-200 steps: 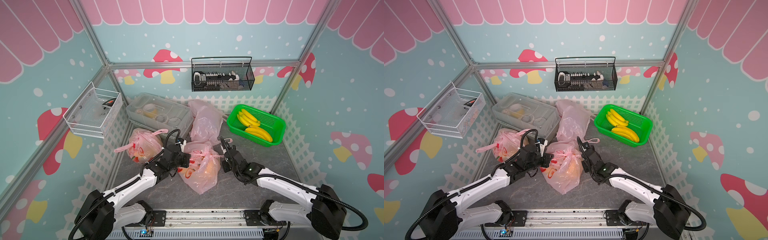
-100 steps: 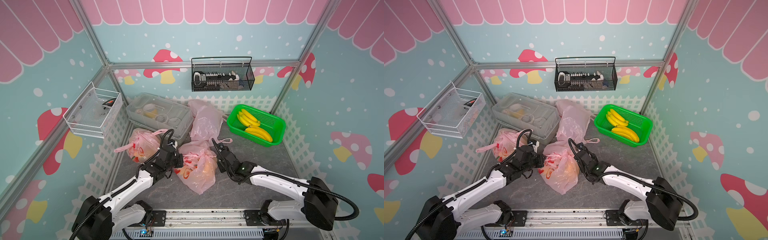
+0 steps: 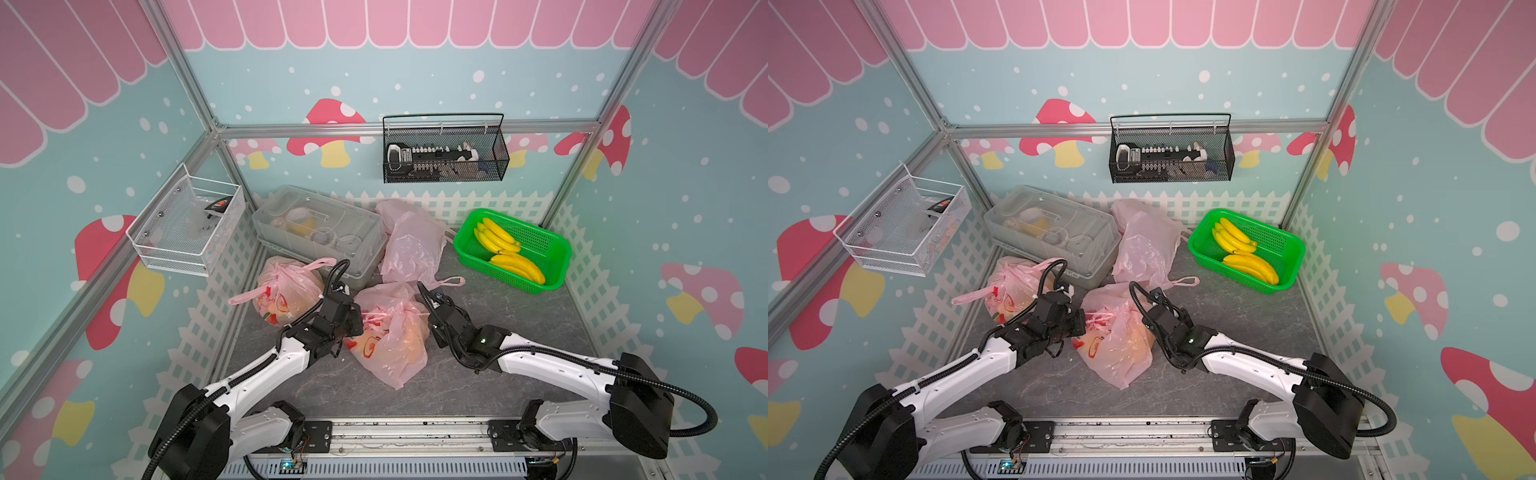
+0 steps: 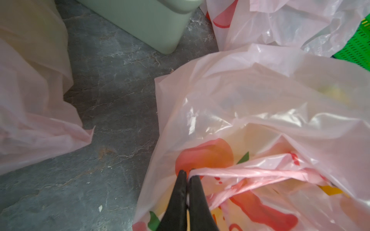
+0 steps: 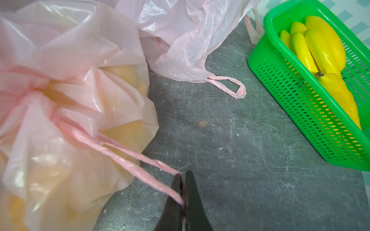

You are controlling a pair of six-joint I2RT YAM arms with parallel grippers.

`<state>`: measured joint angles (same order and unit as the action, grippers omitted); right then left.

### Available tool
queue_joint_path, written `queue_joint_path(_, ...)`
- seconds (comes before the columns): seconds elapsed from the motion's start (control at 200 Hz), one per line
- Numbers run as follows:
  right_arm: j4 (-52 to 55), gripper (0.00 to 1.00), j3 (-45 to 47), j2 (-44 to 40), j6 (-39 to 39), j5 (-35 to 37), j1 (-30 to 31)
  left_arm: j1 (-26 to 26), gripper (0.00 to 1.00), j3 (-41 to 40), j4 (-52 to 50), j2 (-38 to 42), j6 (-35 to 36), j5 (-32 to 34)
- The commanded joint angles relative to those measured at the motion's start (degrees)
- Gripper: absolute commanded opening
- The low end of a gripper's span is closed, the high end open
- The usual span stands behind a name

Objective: Place the banana into a plastic bag & tie a knot
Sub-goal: Move the plastic bag to the center of the board.

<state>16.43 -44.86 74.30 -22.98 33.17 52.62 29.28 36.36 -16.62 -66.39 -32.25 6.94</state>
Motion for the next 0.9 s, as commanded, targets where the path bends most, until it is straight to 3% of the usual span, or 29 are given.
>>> queue_joint_path(0.0,5.2,0.00,-0.1,1.0,0.1,5.7,-1.3,-3.4,0.00,-0.7,-6.8,0.7,-2.5,11.0)
queue_joint_path(0.185,-3.0,0.00,-1.1,4.1,5.7,-8.4,-1.2,-5.5,0.00,-1.6,-10.5,6.1,-4.6,14.0)
queue_joint_path(0.34,-7.0,0.00,-6.6,11.5,4.8,-17.4,1.7,-12.3,0.00,0.0,-15.8,14.4,-5.4,12.4)
queue_joint_path(0.51,-10.8,0.00,-12.8,20.1,-2.7,-18.7,4.9,-15.7,0.53,9.3,-27.5,23.0,-4.9,15.0)
queue_joint_path(0.62,-11.5,0.00,-17.6,24.9,-6.4,-18.4,6.8,-15.7,0.69,14.4,-30.1,28.9,-3.5,17.2)
queue_joint_path(0.695,-12.3,0.00,-21.1,27.7,-6.8,-18.2,8.2,-15.7,0.74,17.0,-30.2,31.3,-2.8,15.8)
queue_joint_path(0.76,-12.0,0.00,-24.3,30.2,-7.0,-18.9,9.1,-15.7,0.76,18.4,-28.3,32.6,-1.6,11.9)
queue_joint_path(0.83,-12.8,0.02,-25.9,31.3,-6.8,-20.5,9.6,-15.7,0.77,18.1,-22.6,33.2,-0.2,-1.5)
queue_joint_path(0.896,-13.5,0.12,-24.9,29.5,-7.0,-20.4,9.6,-15.8,0.74,16.8,-15.1,32.5,-2.1,-14.5)
